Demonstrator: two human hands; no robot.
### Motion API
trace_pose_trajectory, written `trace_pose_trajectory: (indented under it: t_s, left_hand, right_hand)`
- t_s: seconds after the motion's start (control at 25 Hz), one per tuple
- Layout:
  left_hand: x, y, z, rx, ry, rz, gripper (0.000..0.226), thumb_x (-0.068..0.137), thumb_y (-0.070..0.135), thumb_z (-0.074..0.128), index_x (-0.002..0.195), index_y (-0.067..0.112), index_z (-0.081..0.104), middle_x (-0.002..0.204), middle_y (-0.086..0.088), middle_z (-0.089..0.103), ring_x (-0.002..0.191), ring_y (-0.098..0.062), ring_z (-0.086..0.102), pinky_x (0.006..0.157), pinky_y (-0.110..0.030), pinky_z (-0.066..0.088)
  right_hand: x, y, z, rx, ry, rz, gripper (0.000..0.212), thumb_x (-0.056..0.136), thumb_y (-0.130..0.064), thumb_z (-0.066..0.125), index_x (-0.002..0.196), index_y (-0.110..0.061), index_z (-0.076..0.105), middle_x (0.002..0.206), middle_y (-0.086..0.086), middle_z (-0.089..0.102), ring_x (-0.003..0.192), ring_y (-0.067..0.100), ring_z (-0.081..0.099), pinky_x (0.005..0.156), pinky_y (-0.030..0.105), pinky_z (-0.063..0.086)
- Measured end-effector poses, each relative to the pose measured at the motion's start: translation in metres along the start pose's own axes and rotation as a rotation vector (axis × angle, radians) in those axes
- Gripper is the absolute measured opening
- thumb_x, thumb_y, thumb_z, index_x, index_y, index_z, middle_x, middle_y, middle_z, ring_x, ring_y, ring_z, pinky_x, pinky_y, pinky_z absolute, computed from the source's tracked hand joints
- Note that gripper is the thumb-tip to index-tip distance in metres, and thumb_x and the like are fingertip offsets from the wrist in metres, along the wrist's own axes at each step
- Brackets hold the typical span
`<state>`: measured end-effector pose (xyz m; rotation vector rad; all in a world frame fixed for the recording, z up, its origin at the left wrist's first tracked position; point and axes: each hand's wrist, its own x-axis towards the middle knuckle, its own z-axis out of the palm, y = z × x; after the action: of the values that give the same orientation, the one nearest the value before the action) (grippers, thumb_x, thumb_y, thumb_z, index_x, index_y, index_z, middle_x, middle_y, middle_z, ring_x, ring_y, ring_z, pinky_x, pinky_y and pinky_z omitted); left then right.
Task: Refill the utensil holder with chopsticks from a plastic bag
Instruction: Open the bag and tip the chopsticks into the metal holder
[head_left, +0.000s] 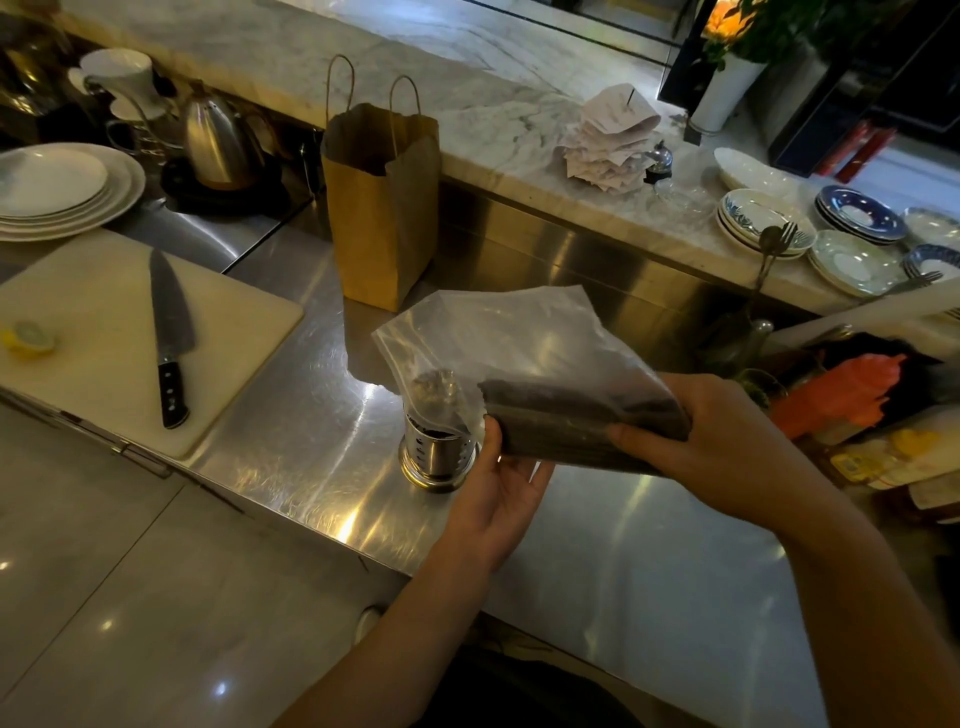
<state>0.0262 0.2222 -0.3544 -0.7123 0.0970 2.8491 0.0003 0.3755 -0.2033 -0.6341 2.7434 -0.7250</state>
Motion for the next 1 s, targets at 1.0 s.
trace_pose_trajectory:
  t_s: [1.0]
  left_hand:
    - [0.0008,0.0021,-0.0006,0.002,0.001,-0.002,0.038,0.082,0.025,0.061,0.116,0.009,0.063,0.115,-0.016,0.069,0.101,-0.027,0.071,0.084,-0.046,0.057]
  right_hand:
    - [0.0014,0.0006,0.0061,0.034,0.037,0.075,0.014,0.089,-0.027,0.061,0.103,-0.029,0.06,0.083,-0.008,0.064,0.076,0.006,0.062,0.071,0.025,0.05]
